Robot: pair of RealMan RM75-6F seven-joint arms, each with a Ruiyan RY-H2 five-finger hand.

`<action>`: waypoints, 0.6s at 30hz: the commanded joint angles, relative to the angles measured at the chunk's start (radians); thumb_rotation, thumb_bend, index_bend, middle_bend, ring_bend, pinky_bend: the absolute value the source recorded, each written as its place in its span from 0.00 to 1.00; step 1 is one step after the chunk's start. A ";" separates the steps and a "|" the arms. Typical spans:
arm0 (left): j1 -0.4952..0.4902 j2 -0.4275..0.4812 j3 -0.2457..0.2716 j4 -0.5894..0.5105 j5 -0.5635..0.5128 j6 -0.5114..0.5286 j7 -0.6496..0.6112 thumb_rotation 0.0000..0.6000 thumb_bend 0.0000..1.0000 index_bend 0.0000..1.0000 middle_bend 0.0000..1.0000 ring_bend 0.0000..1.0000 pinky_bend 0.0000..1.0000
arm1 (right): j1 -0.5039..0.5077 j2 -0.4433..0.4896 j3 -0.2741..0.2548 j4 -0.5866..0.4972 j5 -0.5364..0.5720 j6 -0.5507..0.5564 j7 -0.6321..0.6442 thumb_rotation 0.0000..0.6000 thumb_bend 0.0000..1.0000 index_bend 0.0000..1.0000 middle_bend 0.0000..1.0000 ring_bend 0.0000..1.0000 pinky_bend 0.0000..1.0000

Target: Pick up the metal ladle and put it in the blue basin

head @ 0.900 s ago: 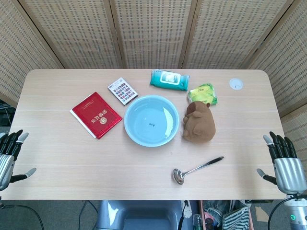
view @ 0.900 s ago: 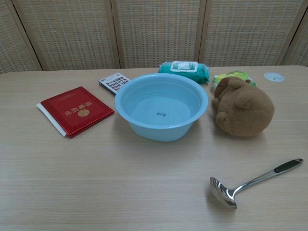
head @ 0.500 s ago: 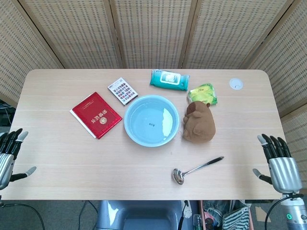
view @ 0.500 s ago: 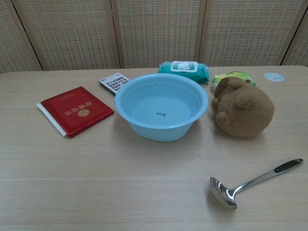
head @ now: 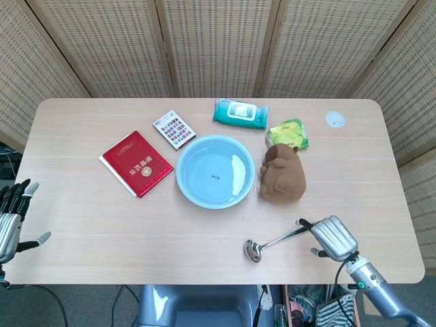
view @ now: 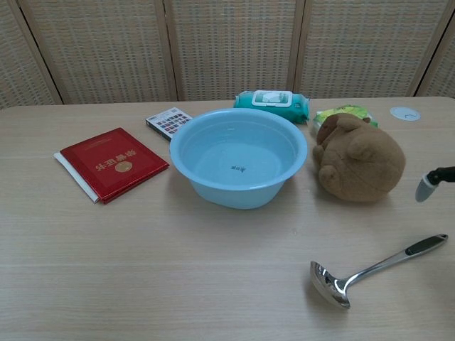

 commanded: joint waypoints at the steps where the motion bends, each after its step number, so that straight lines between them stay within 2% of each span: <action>1: -0.002 -0.004 -0.003 0.002 -0.008 -0.005 0.006 1.00 0.00 0.00 0.00 0.00 0.00 | 0.048 -0.053 -0.001 0.040 0.029 -0.074 -0.052 1.00 0.13 0.37 0.84 0.80 0.97; 7: -0.010 -0.010 -0.007 0.008 -0.024 -0.024 0.015 1.00 0.00 0.00 0.00 0.00 0.00 | 0.080 -0.077 0.003 0.073 0.055 -0.120 -0.064 1.00 0.26 0.41 0.84 0.80 0.97; 12: -0.014 -0.021 -0.014 0.019 -0.030 -0.023 0.019 1.00 0.00 0.00 0.00 0.00 0.00 | 0.111 -0.096 -0.004 0.110 0.079 -0.179 -0.085 1.00 0.29 0.42 0.84 0.80 0.97; 18: -0.017 -0.026 -0.014 0.020 -0.033 -0.026 0.030 1.00 0.00 0.00 0.00 0.00 0.00 | 0.132 -0.128 -0.015 0.142 0.085 -0.194 -0.075 1.00 0.29 0.43 0.84 0.80 0.97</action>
